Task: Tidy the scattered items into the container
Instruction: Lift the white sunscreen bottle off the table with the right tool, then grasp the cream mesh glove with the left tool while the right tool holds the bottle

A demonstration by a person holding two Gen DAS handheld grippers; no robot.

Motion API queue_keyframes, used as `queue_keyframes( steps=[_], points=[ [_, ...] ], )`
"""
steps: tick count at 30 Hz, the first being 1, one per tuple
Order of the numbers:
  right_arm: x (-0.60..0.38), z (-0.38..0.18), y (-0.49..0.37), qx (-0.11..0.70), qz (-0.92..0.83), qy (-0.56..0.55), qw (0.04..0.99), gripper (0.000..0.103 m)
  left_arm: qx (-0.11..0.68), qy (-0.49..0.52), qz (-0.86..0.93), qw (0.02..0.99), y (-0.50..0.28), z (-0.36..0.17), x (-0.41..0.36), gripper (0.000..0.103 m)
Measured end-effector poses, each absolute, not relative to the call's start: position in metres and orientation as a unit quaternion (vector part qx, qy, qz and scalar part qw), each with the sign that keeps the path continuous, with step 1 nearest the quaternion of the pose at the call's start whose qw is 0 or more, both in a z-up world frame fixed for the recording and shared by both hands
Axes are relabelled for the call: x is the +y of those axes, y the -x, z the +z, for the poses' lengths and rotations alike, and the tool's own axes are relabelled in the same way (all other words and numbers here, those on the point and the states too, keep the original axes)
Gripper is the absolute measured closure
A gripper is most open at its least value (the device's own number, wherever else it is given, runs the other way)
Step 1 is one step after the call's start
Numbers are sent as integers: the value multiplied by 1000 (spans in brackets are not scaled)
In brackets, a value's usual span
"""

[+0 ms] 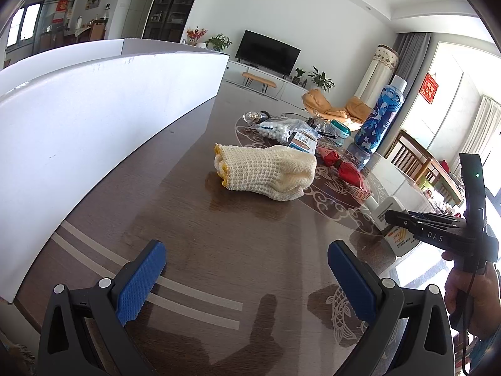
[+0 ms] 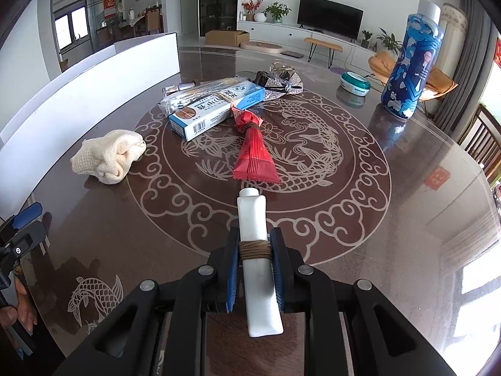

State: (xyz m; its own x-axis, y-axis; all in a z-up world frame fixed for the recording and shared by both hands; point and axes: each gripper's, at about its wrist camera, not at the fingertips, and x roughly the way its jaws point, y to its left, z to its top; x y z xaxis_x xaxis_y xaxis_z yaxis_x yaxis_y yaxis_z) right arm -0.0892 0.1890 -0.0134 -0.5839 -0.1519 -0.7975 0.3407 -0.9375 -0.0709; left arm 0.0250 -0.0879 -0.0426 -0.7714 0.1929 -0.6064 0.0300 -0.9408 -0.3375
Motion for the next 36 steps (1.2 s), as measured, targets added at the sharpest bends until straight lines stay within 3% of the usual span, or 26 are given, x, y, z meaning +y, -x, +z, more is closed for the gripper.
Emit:
queue_keyframes(
  steps=[5,8,9,10,12,19,24,28,36],
  points=[
    [189,-14,88,107,-885,-431,136,82,-165,335,927,44,-25,-43,-88,0],
    [193,-15,89,92,-886,-434,135,77,-167,335,926,46,-25,-44,-88,0],
    [196,-15,90,86,-885,-437,134,67,-171,334,926,48,-26,-43,-90,0],
    [198,-15,90,79,-885,-439,133,49,-177,333,925,50,-26,-42,-93,0],
    [206,-11,89,62,-889,-435,132,29,-184,341,920,64,-25,-40,-100,0],
    [232,-3,81,23,-893,-426,142,21,-94,380,913,117,6,-20,-96,0],
    [252,-8,75,3,-894,-428,132,21,46,360,917,165,48,8,-58,0],
    [272,-9,74,-9,-893,-433,121,21,153,372,894,196,88,-1,-29,0],
    [310,-22,49,-48,-886,-450,100,21,196,423,858,216,130,-37,-14,0]
  ],
)
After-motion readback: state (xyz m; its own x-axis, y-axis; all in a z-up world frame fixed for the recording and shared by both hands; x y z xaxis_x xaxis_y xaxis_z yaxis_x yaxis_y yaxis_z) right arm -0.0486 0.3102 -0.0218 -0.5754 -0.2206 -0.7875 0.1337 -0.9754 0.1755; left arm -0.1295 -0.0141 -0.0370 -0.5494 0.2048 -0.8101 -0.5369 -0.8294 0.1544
